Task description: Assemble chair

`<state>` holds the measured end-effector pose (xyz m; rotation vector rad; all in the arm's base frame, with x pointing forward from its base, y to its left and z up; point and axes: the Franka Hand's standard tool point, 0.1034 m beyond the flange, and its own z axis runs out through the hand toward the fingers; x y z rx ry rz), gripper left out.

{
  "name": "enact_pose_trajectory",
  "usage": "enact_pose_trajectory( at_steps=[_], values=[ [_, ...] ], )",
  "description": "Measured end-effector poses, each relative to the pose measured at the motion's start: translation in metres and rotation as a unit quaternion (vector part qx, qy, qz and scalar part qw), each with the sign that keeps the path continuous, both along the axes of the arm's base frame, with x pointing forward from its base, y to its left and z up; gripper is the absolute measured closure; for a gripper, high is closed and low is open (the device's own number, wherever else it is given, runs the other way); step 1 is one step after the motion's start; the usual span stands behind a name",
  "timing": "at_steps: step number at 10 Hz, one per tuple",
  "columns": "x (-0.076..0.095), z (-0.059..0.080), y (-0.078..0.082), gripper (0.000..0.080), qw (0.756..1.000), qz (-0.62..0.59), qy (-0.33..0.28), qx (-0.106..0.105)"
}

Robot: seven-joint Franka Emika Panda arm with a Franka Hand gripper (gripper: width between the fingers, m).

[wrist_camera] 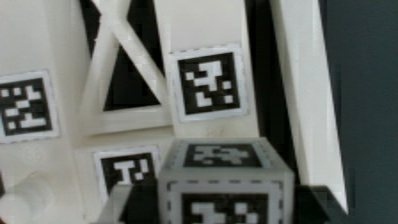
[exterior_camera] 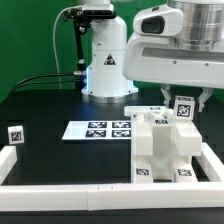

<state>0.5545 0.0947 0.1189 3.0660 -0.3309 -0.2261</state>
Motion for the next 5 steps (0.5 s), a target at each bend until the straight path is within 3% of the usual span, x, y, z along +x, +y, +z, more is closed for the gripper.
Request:
enact_pose_trajectory(
  at_steps=[3,5],
  values=[
    [-0.0001,-0.0003,-0.0001,0.0517,1.0,0.0,0.0,0.0],
    [-0.0002,-0.0004,-0.0001,0.0217,1.0,0.0,0.0,0.0]
  ],
)
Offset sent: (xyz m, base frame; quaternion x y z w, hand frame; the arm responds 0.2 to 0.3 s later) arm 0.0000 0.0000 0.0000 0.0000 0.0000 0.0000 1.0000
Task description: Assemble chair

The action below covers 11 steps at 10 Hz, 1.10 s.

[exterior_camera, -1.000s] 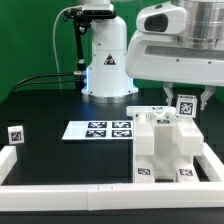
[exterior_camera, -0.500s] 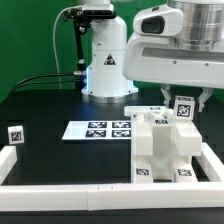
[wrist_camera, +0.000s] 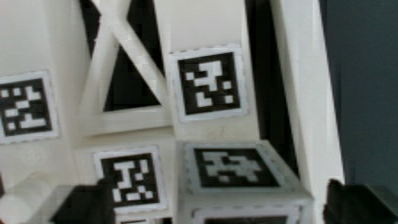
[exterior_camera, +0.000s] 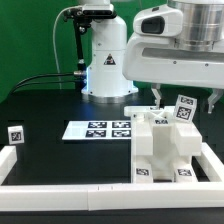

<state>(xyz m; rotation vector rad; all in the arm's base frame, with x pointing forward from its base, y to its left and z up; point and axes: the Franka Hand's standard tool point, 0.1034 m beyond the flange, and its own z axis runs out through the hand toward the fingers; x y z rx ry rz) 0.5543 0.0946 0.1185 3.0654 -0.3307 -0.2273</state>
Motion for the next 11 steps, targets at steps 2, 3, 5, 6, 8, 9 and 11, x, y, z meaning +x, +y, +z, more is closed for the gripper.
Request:
enact_pose_trajectory(
  at_steps=[2,3,5,6,8,9,11],
  values=[
    [0.002,0.005,0.002,0.0156,1.0,-0.003,-0.017,0.006],
    [0.002,0.009,0.004,0.0156,0.999,-0.004,-0.032,0.01],
    [0.003,0.012,0.013,0.015,0.997,-0.004,-0.076,0.015],
    [0.003,0.013,0.016,0.015,0.997,-0.004,-0.075,0.016],
    [0.003,0.012,0.015,0.015,0.997,-0.004,-0.075,0.015],
    [0.002,0.011,0.013,0.015,0.997,-0.005,-0.073,0.018],
    [-0.003,0.004,-0.007,0.015,0.997,-0.033,-0.064,0.03]
  ],
)
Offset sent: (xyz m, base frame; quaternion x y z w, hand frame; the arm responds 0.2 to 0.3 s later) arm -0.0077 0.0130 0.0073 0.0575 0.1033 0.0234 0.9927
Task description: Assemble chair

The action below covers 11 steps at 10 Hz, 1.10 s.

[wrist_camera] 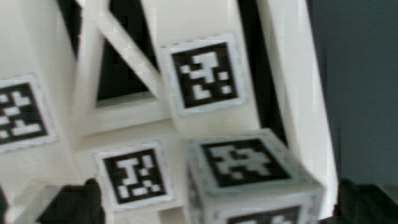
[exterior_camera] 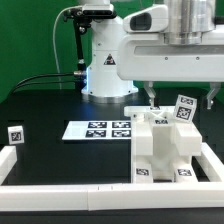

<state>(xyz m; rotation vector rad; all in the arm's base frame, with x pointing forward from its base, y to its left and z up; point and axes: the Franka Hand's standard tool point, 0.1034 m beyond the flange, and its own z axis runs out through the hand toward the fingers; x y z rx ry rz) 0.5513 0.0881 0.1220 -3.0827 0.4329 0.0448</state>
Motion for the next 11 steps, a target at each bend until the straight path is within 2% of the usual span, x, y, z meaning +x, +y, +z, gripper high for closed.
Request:
enact_pose_trajectory(
  at_steps=[1,2,3,5,11],
  values=[
    [0.0,0.0,0.0011,0.015,1.0,0.001,0.0,0.0],
    [-0.0001,-0.0002,0.0014,0.0266,1.0,0.001,0.0,0.0],
    [-0.0001,-0.0003,0.0014,0.0266,1.0,0.001,0.0,0.0],
    [0.0,-0.0002,0.0015,0.0518,1.0,0.001,0.0,0.0],
    [0.0,-0.0002,0.0015,0.0518,1.0,-0.002,0.0,0.0]
  ],
)
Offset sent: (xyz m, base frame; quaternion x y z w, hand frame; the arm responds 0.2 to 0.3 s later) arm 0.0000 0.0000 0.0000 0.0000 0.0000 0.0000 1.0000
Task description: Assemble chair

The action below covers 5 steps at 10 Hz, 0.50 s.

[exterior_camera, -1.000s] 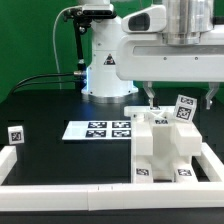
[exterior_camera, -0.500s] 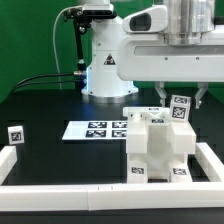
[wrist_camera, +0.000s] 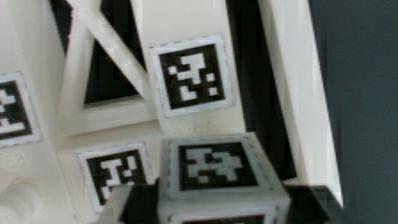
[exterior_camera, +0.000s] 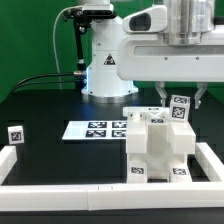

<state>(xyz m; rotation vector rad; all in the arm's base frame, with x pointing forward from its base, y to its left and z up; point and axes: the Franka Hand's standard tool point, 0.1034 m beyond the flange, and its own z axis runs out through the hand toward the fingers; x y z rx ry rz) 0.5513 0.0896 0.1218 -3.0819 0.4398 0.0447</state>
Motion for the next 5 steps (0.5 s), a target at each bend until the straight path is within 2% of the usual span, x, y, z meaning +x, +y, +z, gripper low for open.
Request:
enact_pose_trajectory(
  at_steps=[2,5],
  values=[
    [0.0,0.0,0.0006,0.0518,0.999,-0.049,0.002,0.0],
    [0.0008,0.0,0.0023,0.0517,0.982,-0.191,0.004,-0.002]
  ],
)
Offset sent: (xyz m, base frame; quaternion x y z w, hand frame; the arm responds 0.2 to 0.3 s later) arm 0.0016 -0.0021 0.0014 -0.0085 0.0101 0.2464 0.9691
